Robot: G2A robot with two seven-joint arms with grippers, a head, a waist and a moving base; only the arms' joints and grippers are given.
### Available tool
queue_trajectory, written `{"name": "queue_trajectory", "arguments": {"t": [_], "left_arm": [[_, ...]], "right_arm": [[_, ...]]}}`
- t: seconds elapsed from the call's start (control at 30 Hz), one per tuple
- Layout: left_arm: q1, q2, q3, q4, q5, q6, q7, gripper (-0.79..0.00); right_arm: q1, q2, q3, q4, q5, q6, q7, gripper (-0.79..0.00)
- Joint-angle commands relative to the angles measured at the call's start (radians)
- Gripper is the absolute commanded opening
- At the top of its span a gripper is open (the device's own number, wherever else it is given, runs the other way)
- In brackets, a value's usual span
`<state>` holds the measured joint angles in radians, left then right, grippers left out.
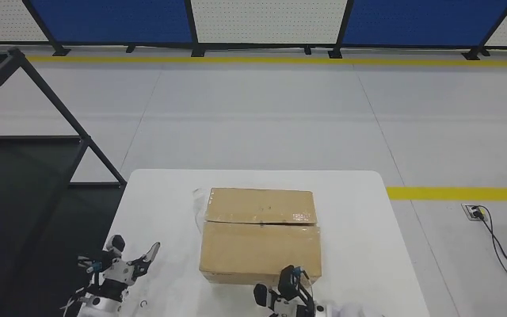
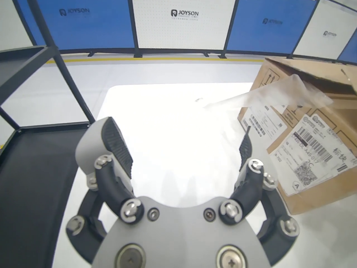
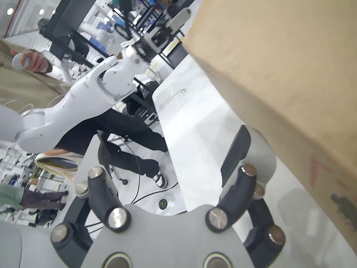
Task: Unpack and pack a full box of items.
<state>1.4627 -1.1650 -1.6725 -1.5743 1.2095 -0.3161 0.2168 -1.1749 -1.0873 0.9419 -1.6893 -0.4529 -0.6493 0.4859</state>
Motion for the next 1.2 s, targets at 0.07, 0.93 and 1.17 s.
{"name": "queue_trajectory", "arguments": {"t": [0.07, 0.93, 1.17], "left_arm": [[0.001, 0.003, 0.010, 0.000, 0.036, -0.025, -0.038, 0.000], [-0.199, -0.017, 0.088, 0.170, -0.050, 0.014, -0.058, 0.000], [-0.254, -0.005, 0.027, 0.289, -0.531, -0.316, -0.362, 0.000]], "right_arm": [[-0.042, 0.023, 0.058, -0.057, 0.027, -0.049, 0.089, 0.000], [-0.200, 0.066, 0.219, -0.194, -0.014, -0.044, 0.082, 0.000], [-0.203, 0.069, 0.228, -0.184, -0.008, -0.049, 0.074, 0.000]]}}
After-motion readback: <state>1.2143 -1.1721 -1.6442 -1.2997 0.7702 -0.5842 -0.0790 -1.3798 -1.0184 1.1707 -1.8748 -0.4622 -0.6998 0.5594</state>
